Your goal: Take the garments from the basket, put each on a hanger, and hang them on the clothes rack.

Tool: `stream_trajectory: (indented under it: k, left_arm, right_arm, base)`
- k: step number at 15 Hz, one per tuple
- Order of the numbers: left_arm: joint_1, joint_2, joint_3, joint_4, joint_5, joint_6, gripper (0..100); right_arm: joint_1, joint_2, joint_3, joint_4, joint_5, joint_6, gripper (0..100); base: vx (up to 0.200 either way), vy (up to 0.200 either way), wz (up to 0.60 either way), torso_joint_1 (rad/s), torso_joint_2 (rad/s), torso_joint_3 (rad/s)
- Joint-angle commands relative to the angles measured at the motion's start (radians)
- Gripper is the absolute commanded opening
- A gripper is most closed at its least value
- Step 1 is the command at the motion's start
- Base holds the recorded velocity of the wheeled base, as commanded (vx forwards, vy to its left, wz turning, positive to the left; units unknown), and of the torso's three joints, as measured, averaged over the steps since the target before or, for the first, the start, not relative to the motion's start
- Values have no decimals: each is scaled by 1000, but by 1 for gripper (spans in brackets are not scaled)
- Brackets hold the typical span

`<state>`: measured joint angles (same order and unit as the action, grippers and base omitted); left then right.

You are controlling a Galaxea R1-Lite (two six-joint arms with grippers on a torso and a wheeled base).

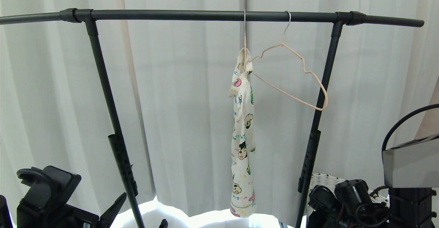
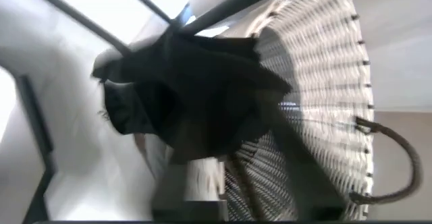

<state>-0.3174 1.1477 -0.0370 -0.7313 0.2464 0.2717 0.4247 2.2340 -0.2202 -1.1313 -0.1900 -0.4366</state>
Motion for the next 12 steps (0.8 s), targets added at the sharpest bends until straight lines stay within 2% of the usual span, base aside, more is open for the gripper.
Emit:
stream_trajectory:
  k: [1, 5, 6, 8, 11, 12]
  left_arm:
    - [0, 0, 0, 0, 1, 0, 100]
    - [0, 0, -11, -2, 1, 6, 100]
    - [1, -2, -12, -2, 2, 34, 100]
    - [1, -13, -12, -2, 2, 66, 100]
    - [0, -13, -14, -2, 1, 64, 100]
    - [0, -14, -18, -2, 1, 64, 100]
  right_arm:
    - [2, -36, 10, -24, 0, -1, 0]
    - [23, -217, 62, -19, 0, -4, 0]
    - [23, -271, 87, -19, 0, -4, 0]
    - [49, -393, 82, 19, 0, -8, 0]
    - [92, -587, 10, 274, 0, -10, 0]
    - [106, -708, -111, 542, 0, -8, 0]
  base:
    - [0, 0, 0, 0, 0, 0]
    - [0, 0, 0, 0, 0, 0]
    - [0, 0, 0, 0, 0, 0]
    - [-200, 0, 0, 2, 5, -2]
    - [-200, 0, 0, 2, 4, -1]
    - [-200, 0, 0, -7, 2, 2]
